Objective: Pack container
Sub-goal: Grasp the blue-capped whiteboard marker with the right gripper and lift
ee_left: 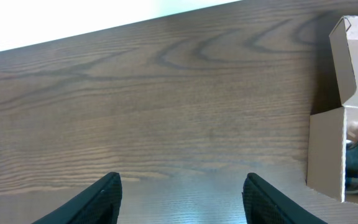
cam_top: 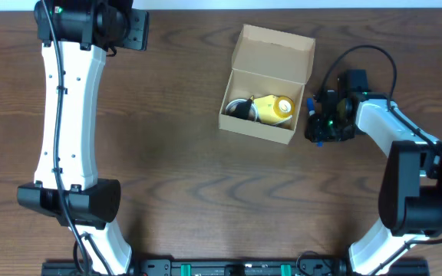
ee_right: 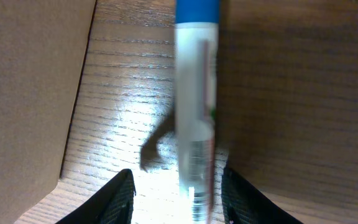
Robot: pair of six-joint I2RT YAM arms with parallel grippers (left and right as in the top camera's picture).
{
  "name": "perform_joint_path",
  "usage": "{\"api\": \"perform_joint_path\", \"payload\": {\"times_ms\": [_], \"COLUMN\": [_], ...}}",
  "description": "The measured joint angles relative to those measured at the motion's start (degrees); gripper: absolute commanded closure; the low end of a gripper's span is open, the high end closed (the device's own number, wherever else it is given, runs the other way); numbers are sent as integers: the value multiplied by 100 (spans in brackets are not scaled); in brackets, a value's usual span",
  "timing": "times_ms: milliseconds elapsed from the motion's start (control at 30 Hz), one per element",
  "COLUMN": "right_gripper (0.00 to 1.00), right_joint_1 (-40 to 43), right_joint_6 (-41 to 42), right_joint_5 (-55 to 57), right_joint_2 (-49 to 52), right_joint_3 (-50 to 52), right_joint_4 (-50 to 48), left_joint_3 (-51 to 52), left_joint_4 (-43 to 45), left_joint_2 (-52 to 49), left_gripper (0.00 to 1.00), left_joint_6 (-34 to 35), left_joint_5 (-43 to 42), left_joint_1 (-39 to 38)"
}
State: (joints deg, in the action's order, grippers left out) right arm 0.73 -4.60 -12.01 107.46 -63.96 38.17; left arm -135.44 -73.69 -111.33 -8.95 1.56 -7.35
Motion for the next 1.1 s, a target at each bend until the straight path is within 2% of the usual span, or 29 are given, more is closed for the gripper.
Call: {"api": "perform_joint_path", "payload": {"times_ms": [267, 433, 600, 767, 833, 1100], "right_gripper": [70, 72, 82, 83, 90, 91], "right_joint_1": [0, 0, 0, 2, 0, 0], "right_joint_6": [-81, -87, -83, -81, -81, -61], "right_joint_5": [-2, 0, 2, 2, 0, -4], "right_joint_2": [0, 0, 0, 0, 0, 0], "right_joint_3": [0, 0, 0, 0, 0, 0], "right_joint_4": [-7, -7, 11, 11, 13, 4], "left_joint_3": [0, 0, 0, 0, 0, 0], "left_joint_4": [0, 0, 0, -2, -4, -24], "left_joint_2": [0, 0, 0, 0, 0, 0], "left_gripper": [36, 36, 37, 37, 36, 36], "left_joint_6": [-2, -2, -2, -2, -2, -2], "left_joint_5": [0, 0, 0, 0, 0, 0], "left_joint_1": [0, 0, 0, 0, 0, 0]}}
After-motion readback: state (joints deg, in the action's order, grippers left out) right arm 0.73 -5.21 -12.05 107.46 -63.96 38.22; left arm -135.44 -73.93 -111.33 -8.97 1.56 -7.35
